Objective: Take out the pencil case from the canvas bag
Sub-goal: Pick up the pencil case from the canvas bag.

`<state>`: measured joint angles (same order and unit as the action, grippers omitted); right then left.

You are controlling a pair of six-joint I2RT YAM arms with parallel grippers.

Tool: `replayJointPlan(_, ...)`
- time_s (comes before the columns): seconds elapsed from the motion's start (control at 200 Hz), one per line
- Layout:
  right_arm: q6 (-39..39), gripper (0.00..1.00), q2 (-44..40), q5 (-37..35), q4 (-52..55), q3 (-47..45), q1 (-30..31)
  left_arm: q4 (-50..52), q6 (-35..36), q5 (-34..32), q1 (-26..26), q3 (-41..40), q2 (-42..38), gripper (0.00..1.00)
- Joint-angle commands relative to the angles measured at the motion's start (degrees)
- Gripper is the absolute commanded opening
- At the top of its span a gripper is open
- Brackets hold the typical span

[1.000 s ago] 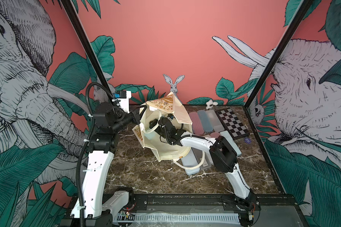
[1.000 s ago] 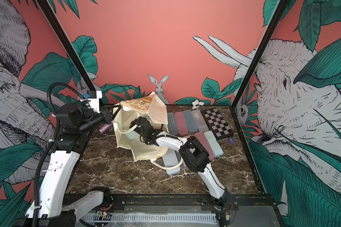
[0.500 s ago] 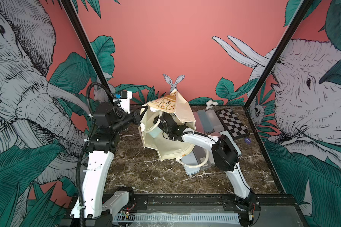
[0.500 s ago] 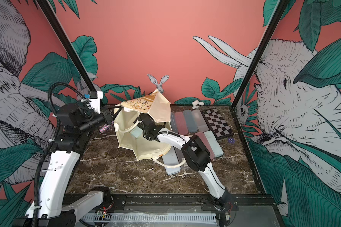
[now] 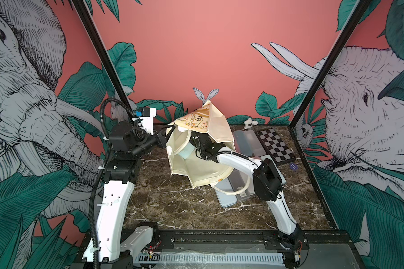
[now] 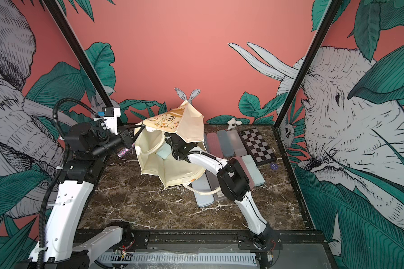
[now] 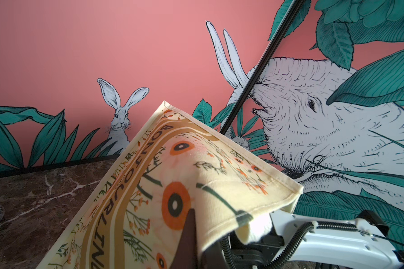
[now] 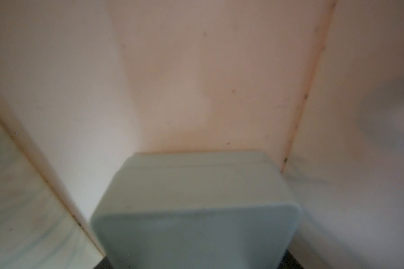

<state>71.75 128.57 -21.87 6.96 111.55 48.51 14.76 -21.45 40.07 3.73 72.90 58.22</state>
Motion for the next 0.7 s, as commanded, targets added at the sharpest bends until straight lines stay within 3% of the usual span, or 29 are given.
replayJointPlan(0.0,3.3,0.62,1.8,-4.0,1.3,-0.5,-2.2,-6.2,-0.5,1.8,0.0,2.3,-3.4,0.00)
replayJointPlan(0.305,-0.7,0.52,-0.4,-1.5,-5.3,-4.4,-1.9,-5.1,0.3,-0.4,0.0,3.0,-2.3,0.00)
replayJointPlan(0.58,-19.0,0.42,-7.3,4.0,-21.7,-15.3,0.2,0.1,4.2,-10.8,-0.1,8.4,1.3,0.00)
replayJointPlan(0.695,-27.8,0.40,-9.2,8.7,-26.6,-19.0,1.4,-0.2,4.7,-11.7,0.0,9.8,3.4,0.00)
